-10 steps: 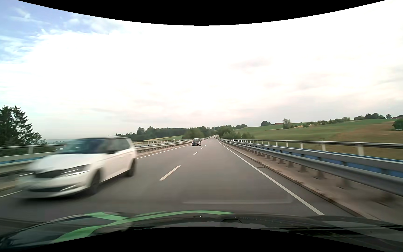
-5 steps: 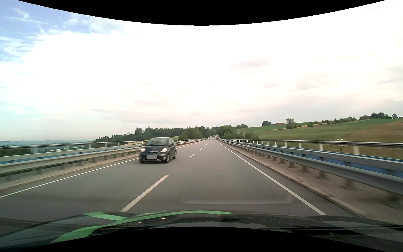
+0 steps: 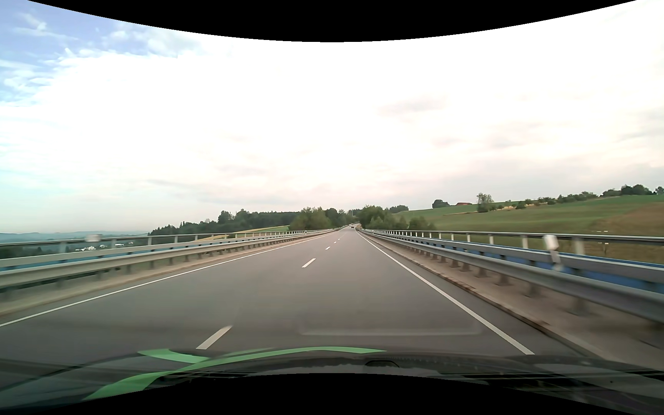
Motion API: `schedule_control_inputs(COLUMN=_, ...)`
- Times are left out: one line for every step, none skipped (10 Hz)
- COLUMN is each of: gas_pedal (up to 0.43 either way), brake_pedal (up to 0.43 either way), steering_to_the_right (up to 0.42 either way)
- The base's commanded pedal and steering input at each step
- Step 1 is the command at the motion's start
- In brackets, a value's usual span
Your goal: Follow the waypoints while adhering to traffic rules and regulations
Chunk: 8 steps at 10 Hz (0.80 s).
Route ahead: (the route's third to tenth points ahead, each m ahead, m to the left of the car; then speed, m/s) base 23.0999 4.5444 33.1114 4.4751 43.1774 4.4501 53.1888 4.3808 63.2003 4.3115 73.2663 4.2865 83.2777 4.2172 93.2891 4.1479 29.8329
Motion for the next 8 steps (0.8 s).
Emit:
schedule_control_inputs(gas_pedal=0.260, brake_pedal=0.000, steering_to_the_right=-0.002)
schedule_control_inputs(gas_pedal=0.260, brake_pedal=0.000, steering_to_the_right=-0.002)
schedule_control_inputs(gas_pedal=0.260, brake_pedal=0.000, steering_to_the_right=-0.002)
schedule_control_inputs(gas_pedal=0.260, brake_pedal=0.000, steering_to_the_right=-0.002)
schedule_control_inputs(gas_pedal=0.268, brake_pedal=0.000, steering_to_the_right=-0.002)
schedule_control_inputs(gas_pedal=0.268, brake_pedal=0.000, steering_to_the_right=-0.003)
schedule_control_inputs(gas_pedal=0.268, brake_pedal=0.000, steering_to_the_right=-0.003)
schedule_control_inputs(gas_pedal=0.268, brake_pedal=0.000, steering_to_the_right=-0.003)
